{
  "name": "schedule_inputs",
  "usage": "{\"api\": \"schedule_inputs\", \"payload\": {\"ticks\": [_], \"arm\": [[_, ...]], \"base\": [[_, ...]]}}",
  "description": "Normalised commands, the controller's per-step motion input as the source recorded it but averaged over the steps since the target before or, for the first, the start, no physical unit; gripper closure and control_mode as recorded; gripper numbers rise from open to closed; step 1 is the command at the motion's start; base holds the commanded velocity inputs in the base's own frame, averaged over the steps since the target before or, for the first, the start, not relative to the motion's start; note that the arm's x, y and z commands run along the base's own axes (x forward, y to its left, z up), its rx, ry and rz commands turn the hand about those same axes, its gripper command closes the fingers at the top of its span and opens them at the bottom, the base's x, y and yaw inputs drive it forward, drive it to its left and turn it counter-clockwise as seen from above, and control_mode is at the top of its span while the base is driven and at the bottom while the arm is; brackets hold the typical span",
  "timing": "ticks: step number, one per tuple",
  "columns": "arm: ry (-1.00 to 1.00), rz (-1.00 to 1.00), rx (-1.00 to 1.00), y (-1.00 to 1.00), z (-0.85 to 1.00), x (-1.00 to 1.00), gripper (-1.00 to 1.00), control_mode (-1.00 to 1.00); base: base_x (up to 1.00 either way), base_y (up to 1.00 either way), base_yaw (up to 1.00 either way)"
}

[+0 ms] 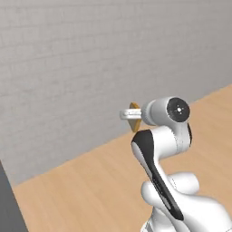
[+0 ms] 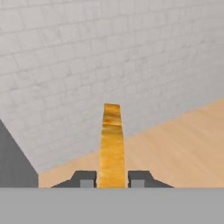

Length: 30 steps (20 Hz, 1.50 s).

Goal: Start the toaster. Once the lever pops up, take the bread to the plate on the dining counter.

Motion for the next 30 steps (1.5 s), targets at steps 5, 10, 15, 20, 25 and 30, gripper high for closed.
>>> {"api": "schedule_inputs", "payload": {"ticks": [5, 10, 15, 20, 25, 30], "arm": [[0.00, 0.00, 0.00, 0.00, 0.00, 0.00, 1.00, 1.00], [0.00, 0.00, 0.00, 0.00, 0.00, 0.00, 1.00, 1.00], [0.00, 0.00, 0.00, 0.00, 0.00, 0.00, 1.00, 1.00], [0.00, 0.00, 0.00, 0.00, 0.00, 0.00, 1.00, 1.00], [0.00, 0.00, 0.00, 0.00, 0.00, 0.00, 1.00, 1.00], [0.00, 0.00, 0.00, 0.00, 0.00, 0.00, 1.00, 1.00]], "base": [[1.00, 0.00, -0.52], [0.95, 0.00, -0.60], [1.00, 0.01, -0.56], [1.00, 0.02, -0.56], [1.00, 0.04, -0.60], [0.87, 0.05, -0.66]]}}
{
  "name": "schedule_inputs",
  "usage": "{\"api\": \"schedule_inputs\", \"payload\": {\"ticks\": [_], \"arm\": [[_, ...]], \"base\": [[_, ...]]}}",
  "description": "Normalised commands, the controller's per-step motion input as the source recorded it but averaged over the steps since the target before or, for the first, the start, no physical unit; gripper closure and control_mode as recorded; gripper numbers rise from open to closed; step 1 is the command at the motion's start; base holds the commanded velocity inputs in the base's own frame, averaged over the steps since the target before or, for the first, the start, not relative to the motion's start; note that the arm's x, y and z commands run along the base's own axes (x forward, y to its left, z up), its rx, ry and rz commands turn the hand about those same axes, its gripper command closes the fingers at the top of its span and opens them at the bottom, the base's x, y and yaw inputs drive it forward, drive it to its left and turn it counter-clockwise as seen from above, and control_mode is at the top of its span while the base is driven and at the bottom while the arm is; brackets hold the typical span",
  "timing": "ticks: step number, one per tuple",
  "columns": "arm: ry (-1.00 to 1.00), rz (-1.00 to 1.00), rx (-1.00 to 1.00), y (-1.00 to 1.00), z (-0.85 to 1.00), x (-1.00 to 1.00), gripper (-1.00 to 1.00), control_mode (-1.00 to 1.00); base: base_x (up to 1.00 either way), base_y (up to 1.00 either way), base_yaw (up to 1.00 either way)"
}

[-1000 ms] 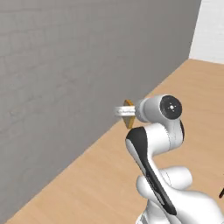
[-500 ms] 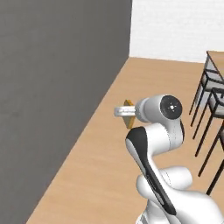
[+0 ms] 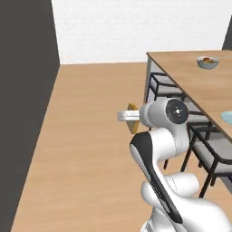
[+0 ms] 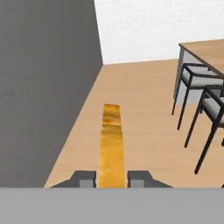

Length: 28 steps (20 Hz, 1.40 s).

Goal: Start the toaster. Once the lever pops up, take the bread to the plate on the dining counter.

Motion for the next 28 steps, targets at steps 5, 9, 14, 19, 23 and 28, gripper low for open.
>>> {"api": "schedule_inputs", "payload": {"ticks": [5, 9, 14, 19, 23, 28], "arm": [[0.00, 0.00, 0.00, 0.00, 0.00, 0.00, 1.00, 1.00], [0.00, 0.00, 0.00, 0.00, 0.00, 0.00, 1.00, 1.00], [0.00, 0.00, 0.00, 0.00, 0.00, 0.00, 1.00, 1.00], [0.00, 0.00, 0.00, 0.00, 0.00, 0.00, 1.00, 1.00], [0.00, 0.00, 0.00, 0.00, 0.00, 0.00, 1.00, 1.00], [0.00, 0.00, 0.00, 0.00, 0.00, 0.00, 1.00, 1.00]], "base": [[0.79, 0.08, -0.70], [0.88, 0.49, -0.71], [0.89, 0.75, -0.73], [0.56, 0.53, -0.81], [0.36, 0.31, -0.85], [0.29, 0.18, -0.83]]}}
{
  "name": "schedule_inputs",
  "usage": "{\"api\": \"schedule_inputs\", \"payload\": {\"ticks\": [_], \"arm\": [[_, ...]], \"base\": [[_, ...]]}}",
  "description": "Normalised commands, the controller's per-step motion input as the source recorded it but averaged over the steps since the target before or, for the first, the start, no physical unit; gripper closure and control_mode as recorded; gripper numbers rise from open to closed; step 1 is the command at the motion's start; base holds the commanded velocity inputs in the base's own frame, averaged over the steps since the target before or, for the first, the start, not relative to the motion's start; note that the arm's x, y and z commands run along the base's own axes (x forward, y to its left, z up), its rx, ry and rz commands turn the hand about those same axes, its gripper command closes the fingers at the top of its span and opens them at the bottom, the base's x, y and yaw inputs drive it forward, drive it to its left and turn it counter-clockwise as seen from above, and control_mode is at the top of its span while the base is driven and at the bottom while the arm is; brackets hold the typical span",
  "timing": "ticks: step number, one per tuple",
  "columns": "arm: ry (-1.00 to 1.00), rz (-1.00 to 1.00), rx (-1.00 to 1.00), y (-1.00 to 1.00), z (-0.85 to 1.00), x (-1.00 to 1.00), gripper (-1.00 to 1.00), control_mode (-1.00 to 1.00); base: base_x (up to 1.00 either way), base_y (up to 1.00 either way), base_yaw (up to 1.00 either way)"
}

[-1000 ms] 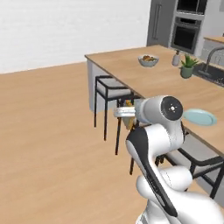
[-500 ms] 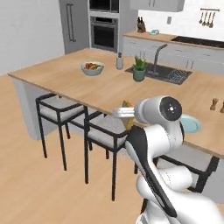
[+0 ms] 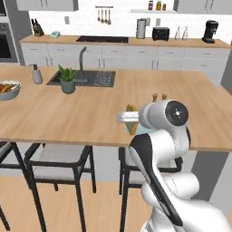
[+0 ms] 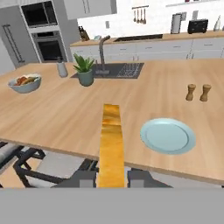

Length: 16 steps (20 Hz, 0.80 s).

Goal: Start the toaster. Once the lever pops up, take the bread to the plate on the dining counter.

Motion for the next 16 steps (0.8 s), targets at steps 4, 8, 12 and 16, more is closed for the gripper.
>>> {"api": "schedule_inputs", "payload": {"ticks": [4, 8, 12, 16], "arm": [[0.00, 0.00, 0.00, 0.00, 0.00, 0.00, 1.00, 1.00], [0.00, 0.00, 0.00, 0.00, 0.00, 0.00, 1.00, 1.00], [0.00, 0.00, 0.00, 0.00, 0.00, 0.00, 1.00, 1.00], [0.00, 0.00, 0.00, 0.00, 0.00, 0.00, 1.00, 1.00]], "base": [[0.72, 0.22, -0.65], [0.74, 0.33, -0.22], [0.75, 0.49, -0.05], [0.70, 0.25, 0.00]]}}
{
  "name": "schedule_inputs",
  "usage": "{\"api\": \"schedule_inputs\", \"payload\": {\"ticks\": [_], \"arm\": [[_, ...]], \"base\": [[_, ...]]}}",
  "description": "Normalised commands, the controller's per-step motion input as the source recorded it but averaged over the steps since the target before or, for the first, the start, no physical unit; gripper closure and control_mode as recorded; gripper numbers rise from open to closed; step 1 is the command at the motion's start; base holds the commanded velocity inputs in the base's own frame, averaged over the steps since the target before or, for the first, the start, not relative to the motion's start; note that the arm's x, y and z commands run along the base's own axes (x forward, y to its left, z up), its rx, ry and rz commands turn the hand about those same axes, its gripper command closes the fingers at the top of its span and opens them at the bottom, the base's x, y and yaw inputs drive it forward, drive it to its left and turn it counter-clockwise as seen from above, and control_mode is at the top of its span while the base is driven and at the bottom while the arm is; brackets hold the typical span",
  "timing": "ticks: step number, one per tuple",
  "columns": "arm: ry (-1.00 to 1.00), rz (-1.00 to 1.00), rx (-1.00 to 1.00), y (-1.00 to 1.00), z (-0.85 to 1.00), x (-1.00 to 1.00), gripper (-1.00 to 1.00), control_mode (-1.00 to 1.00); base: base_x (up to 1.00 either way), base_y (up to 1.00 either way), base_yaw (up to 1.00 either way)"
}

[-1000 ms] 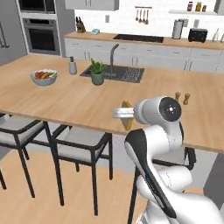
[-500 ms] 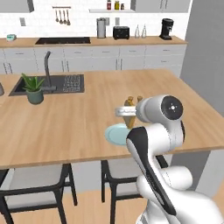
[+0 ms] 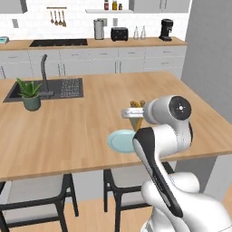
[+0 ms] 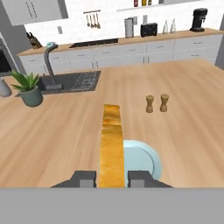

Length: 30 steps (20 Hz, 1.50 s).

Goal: Start the toaster. Once the lever pops up, take the bread to the plate on the dining counter.

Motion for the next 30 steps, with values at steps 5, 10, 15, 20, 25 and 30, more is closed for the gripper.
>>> {"api": "schedule_inputs", "payload": {"ticks": [5, 10, 15, 20, 25, 30], "arm": [[0.07, 0.10, 0.04, -0.20, -0.04, 0.60, 1.00, -1.00], [0.09, 0.40, 0.17, -0.40, -0.24, 0.81, 1.00, -1.00], [0.25, 0.32, 0.16, 0.05, -0.70, 0.97, 1.00, -1.00], [0.31, 0.14, 0.10, 0.01, -0.63, 0.76, 1.00, -1.00], [0.21, 0.03, 0.08, -0.18, -0.53, 0.35, 1.00, -1.00], [0.05, 0.00, 0.01, -0.01, -0.77, 0.13, 1.00, -1.00]], "base": [[0.27, 0.00, 0.00], [0.00, 0.00, 0.00], [0.00, 0.00, 0.00], [0.00, 0.00, 0.00], [0.00, 0.00, 0.00], [0.00, 0.00, 0.00]]}}
